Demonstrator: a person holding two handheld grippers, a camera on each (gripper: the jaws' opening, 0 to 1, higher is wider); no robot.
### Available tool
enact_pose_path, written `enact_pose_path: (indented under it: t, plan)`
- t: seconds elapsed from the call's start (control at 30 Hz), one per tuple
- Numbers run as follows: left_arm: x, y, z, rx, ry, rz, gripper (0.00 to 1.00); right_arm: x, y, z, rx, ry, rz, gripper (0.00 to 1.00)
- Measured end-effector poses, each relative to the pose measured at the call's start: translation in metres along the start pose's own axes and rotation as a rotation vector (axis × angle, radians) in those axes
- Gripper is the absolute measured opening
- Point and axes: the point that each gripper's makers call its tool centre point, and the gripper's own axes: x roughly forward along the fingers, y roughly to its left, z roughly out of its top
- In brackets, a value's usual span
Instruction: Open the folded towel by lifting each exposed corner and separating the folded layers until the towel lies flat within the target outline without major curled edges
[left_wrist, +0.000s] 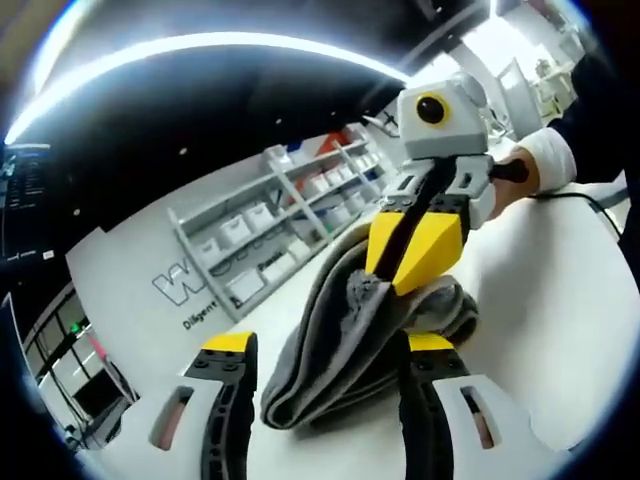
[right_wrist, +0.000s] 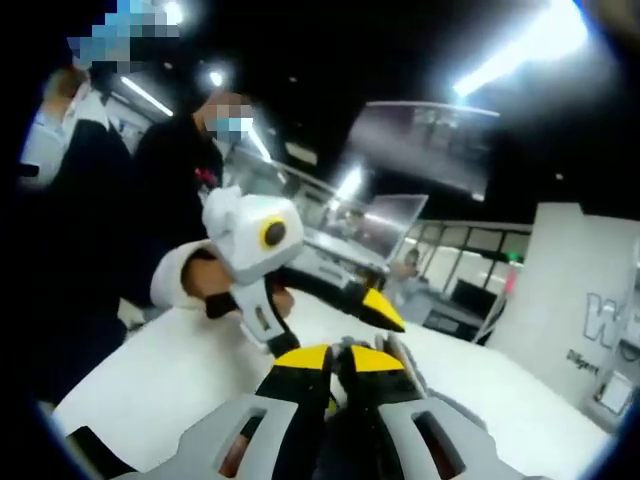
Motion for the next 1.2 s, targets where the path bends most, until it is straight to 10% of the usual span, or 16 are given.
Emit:
enact_pose_path:
  t: [1.2]
  plan:
    - [-0.001,-0.023,0.007,0.016,-0.010,-0.063,0.34,0.001,0.012,0.007,0.023,-0.028,0.063,0.01]
